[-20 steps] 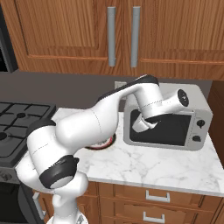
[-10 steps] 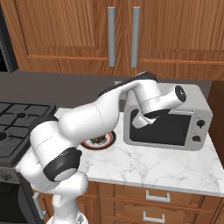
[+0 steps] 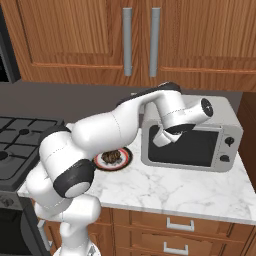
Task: Open the toaster oven door. Place the bread on the bottom rack in the toaster oven and place the chicken drumstick on the top rack.
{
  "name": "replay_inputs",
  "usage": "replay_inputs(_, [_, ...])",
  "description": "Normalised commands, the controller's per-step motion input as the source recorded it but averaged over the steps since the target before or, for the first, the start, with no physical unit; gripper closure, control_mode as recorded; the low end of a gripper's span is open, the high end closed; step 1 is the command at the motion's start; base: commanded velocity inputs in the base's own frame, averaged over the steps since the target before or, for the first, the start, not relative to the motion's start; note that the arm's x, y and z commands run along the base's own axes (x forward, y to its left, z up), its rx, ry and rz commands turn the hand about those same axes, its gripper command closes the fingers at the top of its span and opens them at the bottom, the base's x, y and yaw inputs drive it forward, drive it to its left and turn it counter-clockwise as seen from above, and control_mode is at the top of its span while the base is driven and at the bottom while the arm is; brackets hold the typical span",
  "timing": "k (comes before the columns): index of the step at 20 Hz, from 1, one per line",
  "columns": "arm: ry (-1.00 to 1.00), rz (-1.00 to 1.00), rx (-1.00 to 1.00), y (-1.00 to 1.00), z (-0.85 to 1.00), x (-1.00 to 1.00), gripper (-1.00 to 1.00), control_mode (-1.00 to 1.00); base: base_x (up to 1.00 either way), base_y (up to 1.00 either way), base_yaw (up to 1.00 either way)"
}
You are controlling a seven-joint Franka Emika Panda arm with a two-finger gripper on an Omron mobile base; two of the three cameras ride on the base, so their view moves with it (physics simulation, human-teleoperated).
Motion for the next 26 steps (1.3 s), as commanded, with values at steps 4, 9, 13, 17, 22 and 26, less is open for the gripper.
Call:
replay_inputs(4, [0.02, 0.01, -0.06, -0.08, -0.43, 0.03, -1.00, -1.00, 0.00, 0.00, 0.00])
replay_inputs(9, [0.03, 0.02, -0.05, -0.08, -0.42, 0.01, -1.00, -1.00, 0.00, 0.00, 0.00])
replay_inputs(13, [0.00, 0.01, -0.01, -0.05, -0.49, -0.20, -1.00, -1.00, 0.00, 0.00, 0.00])
replay_inputs(17, [0.01, 0.00, -0.01, 0.00, -0.55, -0.25, -1.00, -1.00, 0.00, 0.00, 0.00])
replay_inputs(22, [0.07, 0.00, 0.00, 0.00, -0.52, -0.24, -1.00, -1.00, 0.00, 0.00, 0.00])
replay_inputs(26, [0.17, 0.00, 0.00, 0.00, -0.63, -0.21, -1.00, -1.00, 0.00, 0.00, 0.00])
